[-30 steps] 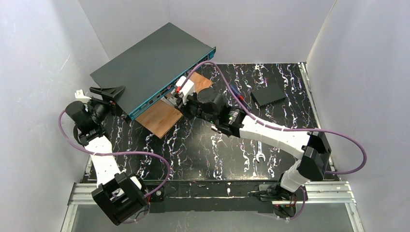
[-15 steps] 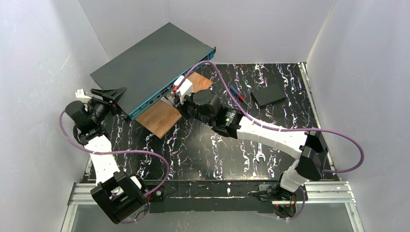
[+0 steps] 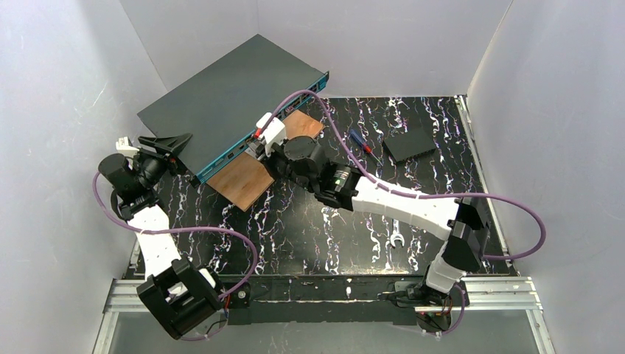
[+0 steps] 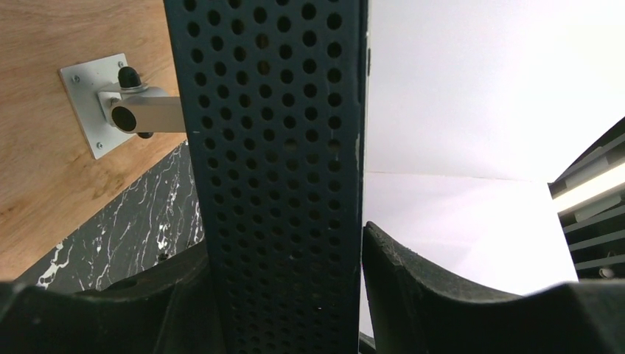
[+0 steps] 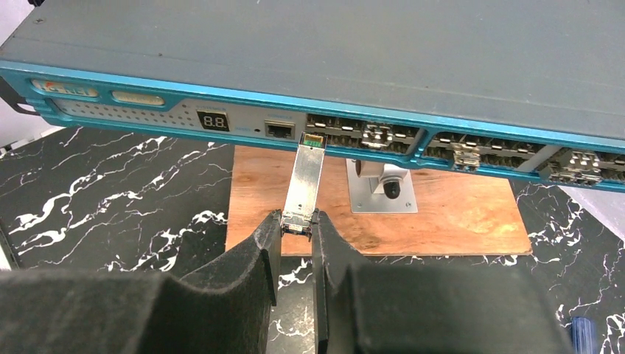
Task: Insert the plug into the switch port
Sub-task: Insert the connector into the switch port.
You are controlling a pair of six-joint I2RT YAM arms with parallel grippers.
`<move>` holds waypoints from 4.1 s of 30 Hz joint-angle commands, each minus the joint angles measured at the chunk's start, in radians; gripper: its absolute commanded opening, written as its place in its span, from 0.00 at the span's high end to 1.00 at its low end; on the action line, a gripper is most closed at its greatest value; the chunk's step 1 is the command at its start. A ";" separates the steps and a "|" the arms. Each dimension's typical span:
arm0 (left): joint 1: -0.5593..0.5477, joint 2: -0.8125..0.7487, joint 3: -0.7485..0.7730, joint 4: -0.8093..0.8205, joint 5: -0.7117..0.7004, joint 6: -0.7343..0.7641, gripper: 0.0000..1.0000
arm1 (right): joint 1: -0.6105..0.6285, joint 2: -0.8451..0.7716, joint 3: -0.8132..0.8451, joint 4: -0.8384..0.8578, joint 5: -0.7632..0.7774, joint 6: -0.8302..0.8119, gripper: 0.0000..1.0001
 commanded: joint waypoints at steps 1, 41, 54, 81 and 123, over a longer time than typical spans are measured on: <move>-0.005 0.017 0.014 -0.014 0.074 0.011 0.89 | 0.026 0.025 0.076 0.002 0.071 0.002 0.99; -0.003 0.008 0.005 -0.014 0.077 0.025 1.00 | 0.046 -0.023 0.011 0.073 0.208 0.033 0.99; -0.003 0.005 0.002 -0.014 0.073 0.030 1.00 | 0.046 -0.010 0.032 0.047 0.159 0.039 0.99; -0.005 0.003 -0.005 -0.014 0.070 0.028 1.00 | 0.052 0.047 0.077 0.045 0.139 0.069 0.99; -0.004 0.004 -0.008 -0.014 0.072 0.027 1.00 | 0.052 0.017 0.052 0.043 0.205 0.088 0.99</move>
